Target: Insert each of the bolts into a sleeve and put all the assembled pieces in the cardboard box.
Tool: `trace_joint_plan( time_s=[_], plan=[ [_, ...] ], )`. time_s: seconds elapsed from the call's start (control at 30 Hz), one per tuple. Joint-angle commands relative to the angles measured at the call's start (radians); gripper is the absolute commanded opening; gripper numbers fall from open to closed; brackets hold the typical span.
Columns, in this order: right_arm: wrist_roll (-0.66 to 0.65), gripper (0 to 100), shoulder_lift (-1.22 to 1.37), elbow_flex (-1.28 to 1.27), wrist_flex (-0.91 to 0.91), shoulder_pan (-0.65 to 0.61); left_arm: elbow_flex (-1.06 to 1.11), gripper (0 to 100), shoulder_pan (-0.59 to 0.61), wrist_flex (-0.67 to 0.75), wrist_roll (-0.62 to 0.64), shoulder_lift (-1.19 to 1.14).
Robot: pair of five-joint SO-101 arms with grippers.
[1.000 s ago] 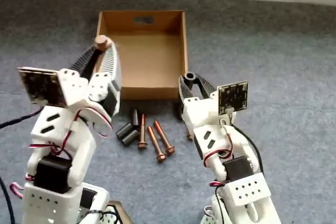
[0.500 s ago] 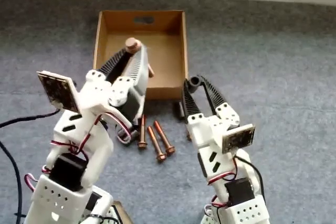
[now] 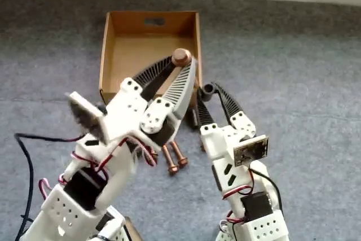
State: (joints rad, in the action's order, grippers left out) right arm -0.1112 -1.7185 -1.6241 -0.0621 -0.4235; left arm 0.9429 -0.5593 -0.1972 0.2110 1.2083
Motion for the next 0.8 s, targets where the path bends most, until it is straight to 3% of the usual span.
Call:
trace_joint_plan(
  time_s=[0.0,0.23,0.77],
  plan=[
    [-0.012,0.6,-0.015,0.008,-0.001,-0.007,-0.085,1,-0.018,0.025,-0.011,-0.09],
    [-0.014,0.6,-0.015,0.008,-0.001,-0.005,-0.14,1,-0.018,0.025,-0.011,-0.24],
    [-0.012,0.6,-0.015,0.008,-0.001,-0.005,-0.139,1,-0.024,-0.044,-0.011,-0.122]
  ],
)
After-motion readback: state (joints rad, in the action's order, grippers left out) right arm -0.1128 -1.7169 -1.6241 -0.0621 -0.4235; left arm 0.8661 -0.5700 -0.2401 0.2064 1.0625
